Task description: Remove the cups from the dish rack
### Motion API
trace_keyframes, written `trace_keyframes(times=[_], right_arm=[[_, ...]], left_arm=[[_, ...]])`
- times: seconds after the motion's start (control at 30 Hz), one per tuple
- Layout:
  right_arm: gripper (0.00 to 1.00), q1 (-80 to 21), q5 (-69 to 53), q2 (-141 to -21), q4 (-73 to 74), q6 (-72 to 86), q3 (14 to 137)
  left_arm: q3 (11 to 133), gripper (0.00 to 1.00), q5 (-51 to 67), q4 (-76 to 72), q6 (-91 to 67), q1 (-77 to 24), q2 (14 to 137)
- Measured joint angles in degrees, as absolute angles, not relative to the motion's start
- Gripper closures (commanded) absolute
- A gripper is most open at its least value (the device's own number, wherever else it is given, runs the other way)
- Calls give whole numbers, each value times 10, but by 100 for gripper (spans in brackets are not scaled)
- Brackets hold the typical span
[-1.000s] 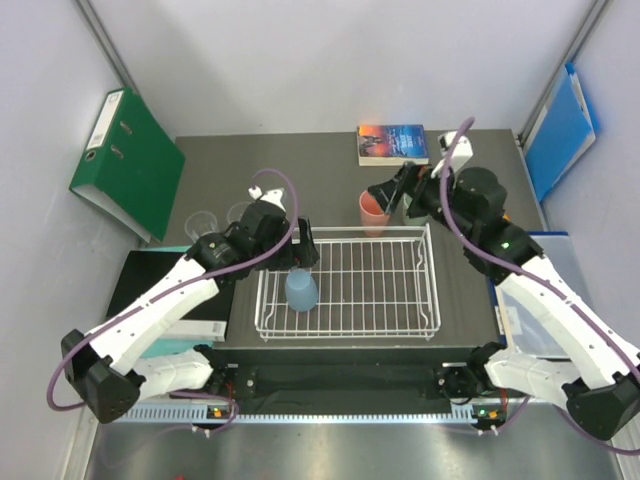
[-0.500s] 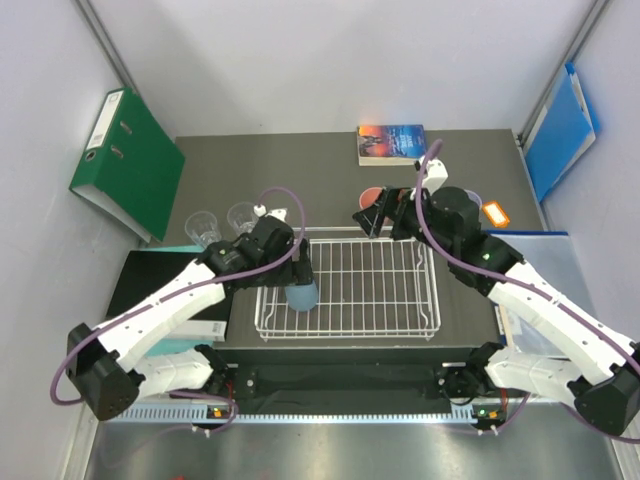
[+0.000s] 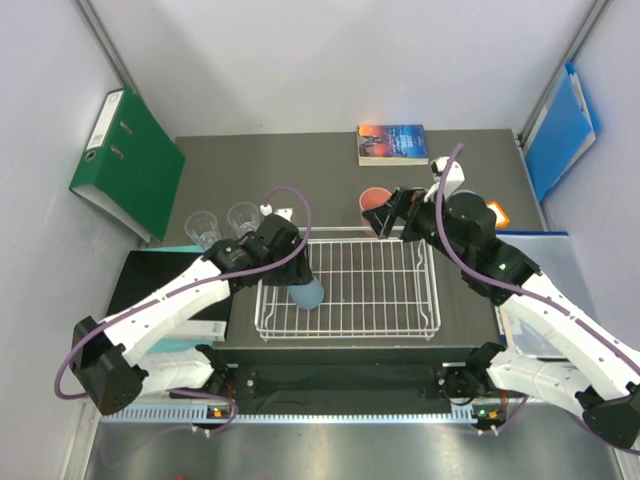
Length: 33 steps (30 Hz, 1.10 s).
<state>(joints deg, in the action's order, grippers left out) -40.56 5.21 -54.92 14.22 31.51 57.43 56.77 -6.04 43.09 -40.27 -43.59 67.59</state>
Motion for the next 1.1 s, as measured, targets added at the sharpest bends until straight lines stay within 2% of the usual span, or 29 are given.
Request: trace_keyframes(times=[0.2,0.37,0.53,0.7,0.77,0.93,1.1], right_arm=[[0,-406,74,-544,158,310,574],[0,-407,117,-546,199,312,580],[0,-407,175,-546,224,336,586],[0,-407,173,-528,228,345,585],[5,-407,149,-517,225,345,585],[9,-407,102,-464,192,352,572],[12,-407,80,-420,185,359,570]], left_arm=[[591,100,-46,455,-403,-437,675],[669,100,-30,467,-403,-438,661],[715,100,9,423,-406,-438,625],[635,100,91,279,-451,-428,571],[584,100,144,195,-496,-415,565],[467,100,236,-38,-637,-380,604],[448,100,270,-156,-710,-372,639]])
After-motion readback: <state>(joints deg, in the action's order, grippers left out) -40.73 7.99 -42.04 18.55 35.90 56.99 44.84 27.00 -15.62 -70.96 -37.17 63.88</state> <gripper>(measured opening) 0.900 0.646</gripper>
